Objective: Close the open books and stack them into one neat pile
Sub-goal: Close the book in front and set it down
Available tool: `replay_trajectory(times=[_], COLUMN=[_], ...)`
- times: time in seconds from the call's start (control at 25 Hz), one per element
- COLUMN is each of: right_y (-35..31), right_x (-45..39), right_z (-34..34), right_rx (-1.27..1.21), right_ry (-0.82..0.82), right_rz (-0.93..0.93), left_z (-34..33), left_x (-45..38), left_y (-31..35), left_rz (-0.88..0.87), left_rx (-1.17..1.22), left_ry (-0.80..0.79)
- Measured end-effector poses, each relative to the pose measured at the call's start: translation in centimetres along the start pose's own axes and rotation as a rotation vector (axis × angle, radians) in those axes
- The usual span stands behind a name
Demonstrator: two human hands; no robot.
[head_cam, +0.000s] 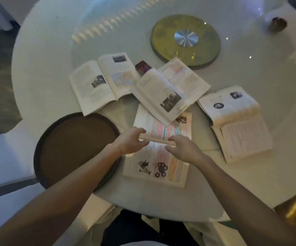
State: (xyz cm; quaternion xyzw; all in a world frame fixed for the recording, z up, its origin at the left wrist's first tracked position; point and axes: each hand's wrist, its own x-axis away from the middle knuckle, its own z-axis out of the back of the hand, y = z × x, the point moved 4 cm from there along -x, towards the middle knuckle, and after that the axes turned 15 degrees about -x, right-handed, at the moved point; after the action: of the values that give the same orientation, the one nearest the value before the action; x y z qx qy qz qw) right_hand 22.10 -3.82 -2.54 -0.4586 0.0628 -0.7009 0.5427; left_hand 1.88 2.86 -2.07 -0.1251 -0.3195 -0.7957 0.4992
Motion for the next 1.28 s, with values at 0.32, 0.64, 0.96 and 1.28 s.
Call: replay_trajectory(times=[0.32, 0.64, 0.96, 1.28], right_y=[4.7, 8.8, 9.8, 10.2], right_x=[1.0, 3.7, 6.9, 3.7], right_z=[-3.1, -5.8, -4.9, -3.1], right_rx=[-0.348, -0.853, -1.243, -1.693], right_ry=[0.385, 0.561, 0.422, 0.422], right_rz=[-0.197, -0.516, -0.506, -0.479], left_z=[-4.6, -6.5, -6.8, -5.5], left_x=[0.6, 2.4, 4.1, 1.9], left_y=[-2.5, -4.5, -7.5, -5.2], left_rz=[0.258, 0.46, 0.566, 0.535], left_rx=[0.222, 0.383, 0.659, 1.302], left_ry=[0.1, 0.078, 0.04, 0.045])
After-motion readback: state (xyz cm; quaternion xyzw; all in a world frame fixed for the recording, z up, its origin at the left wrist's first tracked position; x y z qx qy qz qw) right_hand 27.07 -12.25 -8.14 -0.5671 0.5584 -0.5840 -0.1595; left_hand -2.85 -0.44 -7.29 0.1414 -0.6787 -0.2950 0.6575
